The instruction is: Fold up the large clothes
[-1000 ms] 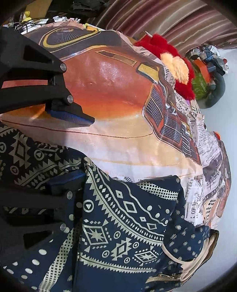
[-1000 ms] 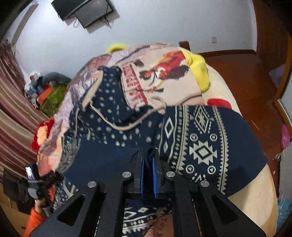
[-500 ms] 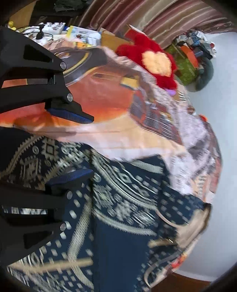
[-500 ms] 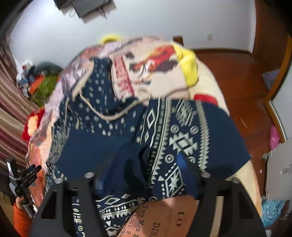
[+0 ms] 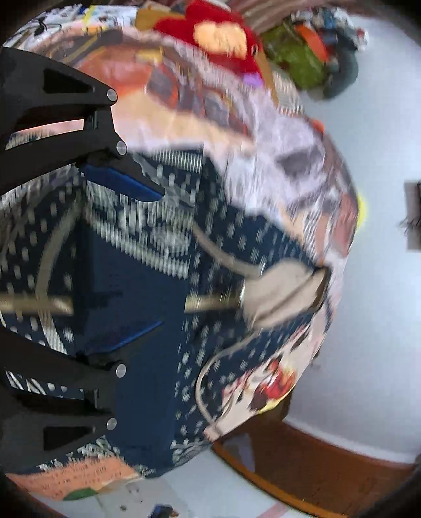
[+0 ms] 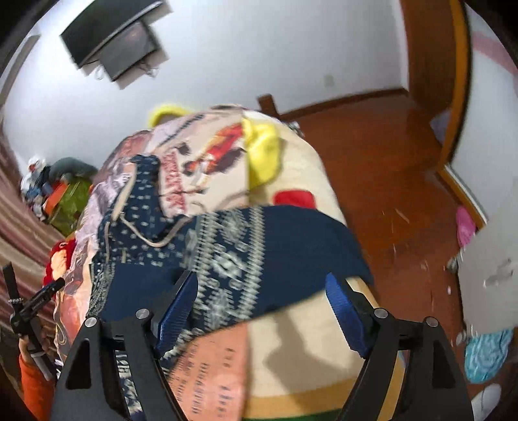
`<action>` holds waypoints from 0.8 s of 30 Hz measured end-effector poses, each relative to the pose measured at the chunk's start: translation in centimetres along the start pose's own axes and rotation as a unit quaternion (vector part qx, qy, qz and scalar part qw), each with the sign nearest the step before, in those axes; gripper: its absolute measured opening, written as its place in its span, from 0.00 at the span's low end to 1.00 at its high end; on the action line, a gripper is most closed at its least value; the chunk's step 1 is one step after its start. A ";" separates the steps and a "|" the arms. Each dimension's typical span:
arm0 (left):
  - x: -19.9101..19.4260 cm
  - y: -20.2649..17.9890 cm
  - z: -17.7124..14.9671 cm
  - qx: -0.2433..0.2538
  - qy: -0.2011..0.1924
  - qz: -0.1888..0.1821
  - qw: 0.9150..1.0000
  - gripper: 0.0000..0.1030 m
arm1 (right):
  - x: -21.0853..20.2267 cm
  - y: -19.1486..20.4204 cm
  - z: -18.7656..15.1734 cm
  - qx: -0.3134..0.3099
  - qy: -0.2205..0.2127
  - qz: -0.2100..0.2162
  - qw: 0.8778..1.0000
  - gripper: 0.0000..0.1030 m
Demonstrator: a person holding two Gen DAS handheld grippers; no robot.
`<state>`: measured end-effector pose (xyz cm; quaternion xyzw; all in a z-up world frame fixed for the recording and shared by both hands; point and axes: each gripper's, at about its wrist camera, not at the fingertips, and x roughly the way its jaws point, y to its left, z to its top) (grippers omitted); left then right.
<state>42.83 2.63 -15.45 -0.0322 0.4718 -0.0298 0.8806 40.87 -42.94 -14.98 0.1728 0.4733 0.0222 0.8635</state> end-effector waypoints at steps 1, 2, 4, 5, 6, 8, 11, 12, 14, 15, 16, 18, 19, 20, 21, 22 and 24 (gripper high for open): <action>0.8 -0.7 0.1 0.004 0.009 -0.007 1.000 0.71 | 0.5 -1.0 -0.2 0.014 0.009 0.000 1.000 0.78; 1.7 -1.5 0.1 0.010 0.021 -0.013 1.000 0.71 | 1.2 -2.1 -0.5 0.031 0.021 0.003 0.999 0.78; 3.7 -3.2 -0.2 0.021 0.047 -0.024 0.998 0.71 | 2.6 -3.7 -1.1 0.062 0.042 0.019 0.997 0.78; 4.5 -3.7 -0.5 0.023 0.056 -0.028 0.998 0.71 | 3.6 -4.5 -1.3 0.081 0.055 0.030 0.995 0.78; 5.5 -4.3 -0.9 0.024 0.071 -0.034 0.997 0.71 | 4.3 -5.1 -1.6 0.095 0.064 0.035 0.993 0.78; 6.7 -5.1 -1.4 0.024 0.091 -0.039 0.995 0.71 | 6.1 -5.8 -1.9 0.119 0.083 0.045 0.988 0.78; 8.4 -5.8 -1.9 0.019 0.113 -0.044 0.992 0.71 | 8.1 -5.8 -2.0 0.124 0.094 0.055 0.986 0.77; 8.8 -5.9 -2.0 0.019 0.117 -0.046 0.992 0.71 | 8.5 -5.7 -1.9 0.124 0.093 0.055 0.986 0.77; 9.4 -6.2 -2.1 0.020 0.125 -0.048 0.991 0.71 | 9.4 -5.5 -1.5 0.122 0.084 0.048 0.988 0.77; 9.8 -6.4 -2.3 0.021 0.129 -0.047 0.990 0.71 | 9.7 -5.5 -1.3 0.121 0.081 0.047 0.988 0.77; 9.9 -6.6 -2.4 0.023 0.128 -0.045 0.991 0.71 | 10.0 -5.4 -1.1 0.120 0.076 0.046 0.989 0.75; 9.9 -6.9 -2.3 0.029 0.118 -0.040 0.992 0.72 | 10.7 -5.4 -0.7 0.125 0.065 0.048 0.989 0.70; 9.9 -7.1 -2.3 0.032 0.116 -0.039 0.992 0.72 | 10.9 -5.5 -0.6 0.128 0.062 0.051 0.989 0.68; 10.0 -7.2 -2.3 0.033 0.115 -0.037 0.992 0.73 | 11.1 -5.6 -0.5 0.131 0.059 0.053 0.988 0.65; 10.1 -7.2 -2.3 0.033 0.112 -0.036 0.992 0.73 | 11.2 -5.6 -0.4 0.134 0.055 0.056 0.988 0.63; 10.2 -7.3 -2.3 0.032 0.111 -0.035 0.993 0.74 | 11.4 -5.7 -0.2 0.137 0.050 0.058 0.988 0.59; 10.3 -7.4 -2.3 0.029 0.108 -0.033 0.993 0.75 | 11.6 -5.8 0.1 0.142 0.044 0.057 0.987 0.51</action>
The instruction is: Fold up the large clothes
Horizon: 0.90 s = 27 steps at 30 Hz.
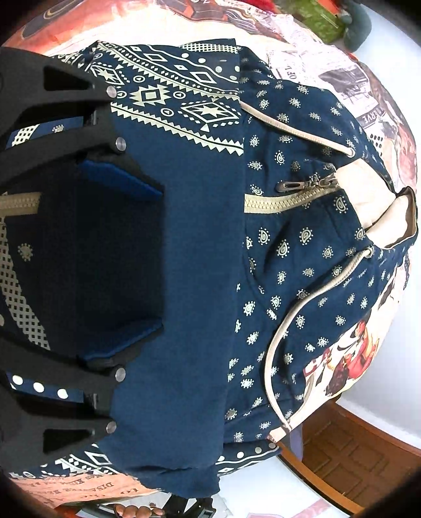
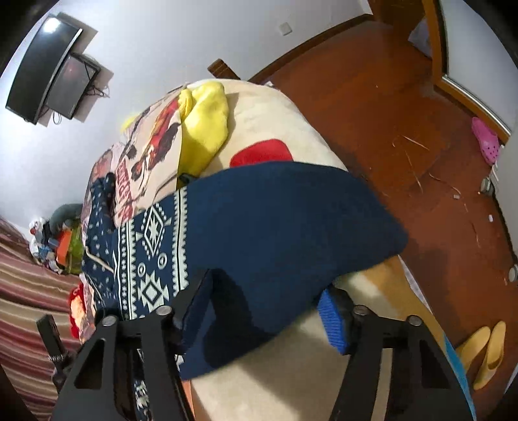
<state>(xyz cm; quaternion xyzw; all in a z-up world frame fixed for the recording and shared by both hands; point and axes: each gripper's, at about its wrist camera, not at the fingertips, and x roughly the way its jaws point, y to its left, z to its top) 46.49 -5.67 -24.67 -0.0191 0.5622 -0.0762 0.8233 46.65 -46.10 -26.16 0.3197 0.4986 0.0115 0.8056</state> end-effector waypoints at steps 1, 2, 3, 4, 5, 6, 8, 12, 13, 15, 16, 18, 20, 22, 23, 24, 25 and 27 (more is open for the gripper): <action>0.0 0.0 -0.1 -0.001 -0.001 0.000 1.000 0.76 | 0.0 0.0 0.2 0.002 -0.006 0.000 1.000 0.44; 0.0 0.0 -0.1 -0.001 -0.002 0.001 1.000 0.76 | 0.0 0.1 0.3 0.002 -0.010 0.000 1.000 0.38; 0.0 0.1 -0.1 -0.001 -0.003 0.001 1.000 0.76 | -0.1 0.3 0.5 -0.002 -0.017 -0.001 1.000 0.34; 0.0 0.1 -0.1 0.000 -0.003 0.001 1.000 0.76 | -0.2 0.6 0.5 -0.012 -0.026 -0.005 1.000 0.26; 0.0 0.0 -0.1 0.000 -0.003 0.003 1.000 0.76 | -0.4 0.9 0.4 -0.021 -0.034 -0.008 0.999 0.17; -0.1 0.1 -0.1 0.001 -0.002 0.004 1.000 0.76 | -0.8 1.5 0.3 -0.036 -0.047 -0.014 0.998 0.13; -0.3 0.0 0.0 0.002 0.000 0.006 1.000 0.76 | -1.4 2.3 0.1 -0.056 -0.066 -0.017 0.996 0.08; -0.8 0.1 -0.2 0.007 0.004 0.010 1.000 0.76 | -4.0 3.7 0.1 -0.067 -0.115 -0.002 0.991 0.06; -1.0 0.0 -0.3 0.010 0.003 0.013 1.000 0.76 | -5.2 4.3 0.2 -0.069 -0.132 0.003 0.989 0.05; -1.5 0.0 -0.5 0.017 -0.001 0.022 1.000 0.76 | -7.2 5.5 0.2 -0.081 -0.161 0.011 0.984 0.05; -1.9 0.1 -0.6 0.020 -0.006 0.025 0.999 0.76 | -8.3 6.3 0.2 -0.089 -0.176 0.013 0.980 0.04; -2.7 0.2 -0.7 0.024 -0.017 0.029 0.999 0.76 | -10.0 7.8 -0.1 -0.107 -0.198 0.017 0.974 0.04; -3.8 0.3 -0.8 0.025 -0.031 0.031 0.999 0.76 | -11.7 9.9 -0.7 -0.135 -0.217 0.020 0.967 0.04; -5.1 0.4 -0.9 0.024 -0.047 0.033 0.998 0.76 | -12.7 12.0 -1.5 -0.166 -0.228 0.022 0.959 0.04; -6.0 0.6 -0.9 0.024 -0.058 0.033 0.997 0.76 | -13.2 13.4 -2.0 -0.185 -0.229 0.026 0.955 0.04; -6.6 0.6 -1.0 0.024 -0.065 0.033 0.997 0.76 | -13.4 14.6 -2.4 -0.199 -0.230 0.029 0.952 0.04; -7.4 0.7 -1.0 0.024 -0.075 0.034 0.996 0.76 | -13.5 15.7 -2.8 -0.212 -0.229 0.035 0.950 0.04; -9.3 1.0 -1.3 0.026 -0.097 0.037 0.994 0.76 | -13.3 17.7 -3.6 -0.230 -0.225 0.044 0.946 0.04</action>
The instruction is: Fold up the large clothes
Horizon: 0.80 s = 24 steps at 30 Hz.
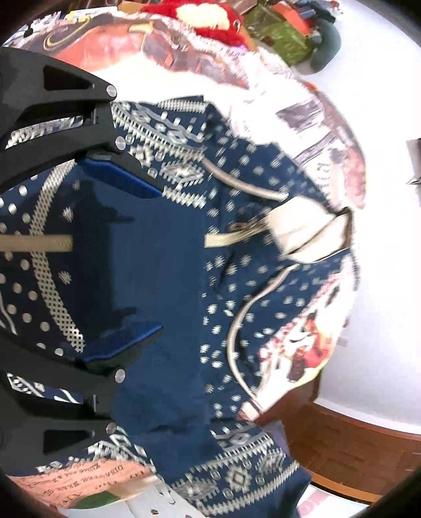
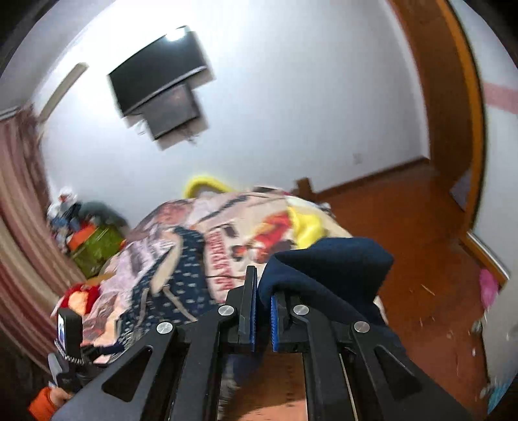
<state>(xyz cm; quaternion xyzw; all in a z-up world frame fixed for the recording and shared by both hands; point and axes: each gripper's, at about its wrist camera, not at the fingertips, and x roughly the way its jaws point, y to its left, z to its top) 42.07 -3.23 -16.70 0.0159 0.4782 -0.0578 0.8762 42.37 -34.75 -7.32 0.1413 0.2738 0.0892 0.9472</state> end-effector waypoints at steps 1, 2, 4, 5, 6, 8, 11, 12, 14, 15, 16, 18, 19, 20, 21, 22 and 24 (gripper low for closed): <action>-0.8 0.1 -0.1 0.002 -0.009 0.002 1.000 0.76 | 0.2 1.3 0.0 -0.008 0.003 0.010 1.000 0.04; -1.6 0.3 -0.1 0.004 -0.019 0.004 1.000 0.76 | 0.5 2.6 -0.1 -0.016 0.006 0.020 1.000 0.04; -3.4 0.9 -0.3 0.011 -0.040 0.010 0.999 0.76 | 1.2 5.0 -0.4 -0.030 0.015 0.038 0.999 0.04; -4.1 1.2 -0.5 0.015 -0.049 0.013 0.999 0.76 | 1.7 6.4 -0.8 -0.039 0.022 0.048 0.998 0.04; -4.8 1.5 -0.6 0.017 -0.057 0.015 0.998 0.76 | 2.1 7.4 -1.2 -0.046 0.030 0.054 0.997 0.04; -5.7 2.1 -0.9 0.018 -0.068 0.017 0.997 0.76 | 3.7 9.9 -2.6 -0.062 0.059 0.070 0.994 0.04; -6.7 3.2 -1.6 0.010 -0.076 0.012 0.997 0.76 | 6.8 12.4 -5.4 -0.071 0.121 0.085 0.986 0.04; -6.9 3.7 -1.8 0.007 -0.077 0.010 0.997 0.76 | 8.1 13.1 -6.6 -0.071 0.149 0.087 0.982 0.04; -7.3 4.3 -2.3 0.005 -0.079 0.010 0.997 0.76 | 10.3 13.7 -8.6 -0.063 0.193 0.087 0.975 0.04; -7.6 4.7 -2.6 0.005 -0.081 0.012 0.997 0.76 | 11.6 13.8 -9.6 -0.057 0.216 0.085 0.971 0.04; -7.8 5.0 -2.8 0.006 -0.083 0.014 0.996 0.76 | 12.8 14.0 -10.7 -0.050 0.241 0.084 0.966 0.04; -8.1 5.5 -3.2 0.008 -0.088 0.019 0.996 0.76 | 13.8 14.0 -12.6 -0.049 0.265 0.070 0.961 0.05; -8.2 5.8 -3.4 0.007 -0.089 0.020 0.996 0.76 | 14.2 14.1 -13.1 -0.052 0.274 0.063 0.958 0.05; -8.3 5.9 -3.6 0.006 -0.090 0.021 0.996 0.76 | 14.4 14.0 -13.6 -0.054 0.283 0.056 0.956 0.05; -8.3 6.1 -3.7 0.005 -0.090 0.021 0.996 0.76 | 14.7 13.8 -13.9 -0.053 0.289 0.051 0.955 0.05; -8.3 6.3 -3.8 0.002 -0.090 0.021 0.996 0.76 | 14.8 13.6 -14.1 -0.047 0.297 0.047 0.952 0.05; -8.4 6.5 -4.0 -0.002 -0.092 0.021 0.996 0.76 | 15.2 13.1 -14.3 -0.035 0.316 0.040 0.947 0.05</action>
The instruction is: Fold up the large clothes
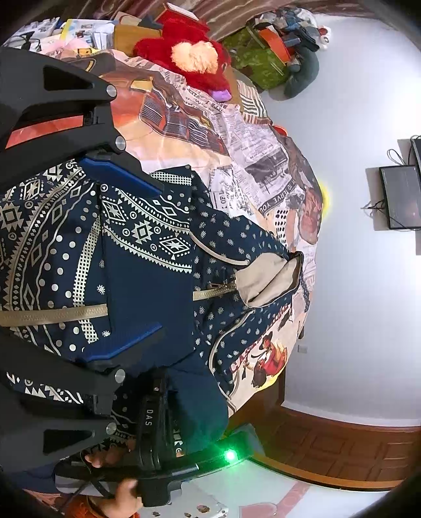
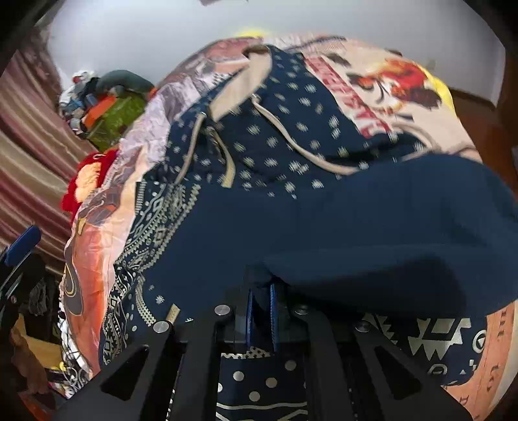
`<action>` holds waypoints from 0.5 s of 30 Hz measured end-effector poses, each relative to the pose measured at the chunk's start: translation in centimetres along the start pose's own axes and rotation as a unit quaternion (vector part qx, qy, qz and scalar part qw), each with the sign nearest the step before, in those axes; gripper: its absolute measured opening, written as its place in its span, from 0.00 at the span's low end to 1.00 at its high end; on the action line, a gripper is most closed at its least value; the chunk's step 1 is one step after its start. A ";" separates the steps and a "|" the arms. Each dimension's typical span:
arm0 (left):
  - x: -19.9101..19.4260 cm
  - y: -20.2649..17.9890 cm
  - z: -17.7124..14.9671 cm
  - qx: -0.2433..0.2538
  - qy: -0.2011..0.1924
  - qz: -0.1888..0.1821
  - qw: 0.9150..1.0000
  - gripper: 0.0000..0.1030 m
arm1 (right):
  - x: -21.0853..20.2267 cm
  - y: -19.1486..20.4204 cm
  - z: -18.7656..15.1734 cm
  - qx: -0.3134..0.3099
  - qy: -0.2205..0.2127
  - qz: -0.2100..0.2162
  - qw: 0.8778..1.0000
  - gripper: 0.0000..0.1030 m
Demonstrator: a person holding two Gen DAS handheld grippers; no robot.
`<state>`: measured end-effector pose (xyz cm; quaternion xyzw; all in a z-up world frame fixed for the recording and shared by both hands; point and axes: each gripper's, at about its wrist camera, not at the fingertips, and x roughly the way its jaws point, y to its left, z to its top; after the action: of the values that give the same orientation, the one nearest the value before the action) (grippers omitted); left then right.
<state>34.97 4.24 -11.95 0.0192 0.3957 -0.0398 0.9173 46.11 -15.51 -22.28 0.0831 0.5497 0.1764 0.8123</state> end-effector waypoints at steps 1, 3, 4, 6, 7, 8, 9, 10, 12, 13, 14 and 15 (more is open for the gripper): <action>-0.1 0.0 -0.1 -0.001 0.000 -0.001 1.000 0.76 | 0.2 -0.3 -0.1 0.006 0.015 -0.002 1.000 0.05; -0.3 -0.1 -0.1 -0.002 -0.002 -0.003 1.000 0.76 | 0.7 -0.5 -0.4 0.010 0.040 -0.007 0.999 0.05; -0.4 -0.3 0.0 0.000 -0.002 -0.004 1.000 0.76 | 0.7 -0.6 -0.5 0.008 0.046 -0.008 0.999 0.06; -0.7 -0.8 0.1 0.007 -0.005 -0.003 1.000 0.76 | 0.3 -0.3 -0.8 -0.007 0.048 -0.009 0.999 0.06; -0.9 -1.1 0.2 0.012 -0.006 -0.002 1.000 0.76 | 0.0 -0.2 -0.8 -0.012 0.051 -0.010 0.999 0.06; -1.0 -1.4 0.4 0.016 -0.008 -0.002 1.000 0.76 | -0.3 -0.2 -0.8 -0.016 0.055 -0.009 0.998 0.10; -1.2 -1.8 0.6 0.021 -0.010 -0.001 1.000 0.76 | -0.6 -0.2 -0.9 -0.018 0.060 -0.004 0.998 0.14; -1.3 -2.2 0.7 0.026 -0.012 -0.001 1.000 0.76 | -1.0 -0.3 -0.9 -0.019 0.063 0.005 0.998 0.27; -1.6 -3.1 1.1 0.034 -0.014 -0.002 0.999 0.76 | -2.4 -0.6 -1.2 -0.016 0.051 0.018 0.998 0.56; -1.6 -3.5 1.3 0.037 -0.015 -0.003 0.999 0.76 | -3.1 -0.8 -1.4 -0.017 0.040 0.020 0.999 0.70; -1.7 -4.0 1.5 0.042 -0.016 -0.005 0.999 0.76 | -4.1 -1.1 -1.6 -0.021 0.027 0.022 0.999 0.72; -1.7 -4.7 1.8 0.048 -0.017 -0.007 0.999 0.76 | -4.8 -1.3 -1.8 -0.027 0.018 0.023 0.999 0.72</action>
<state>34.74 -0.50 -9.49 0.0598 0.3779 -0.0654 0.9216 43.11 -18.60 -19.22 0.0707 0.5573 0.2116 0.7997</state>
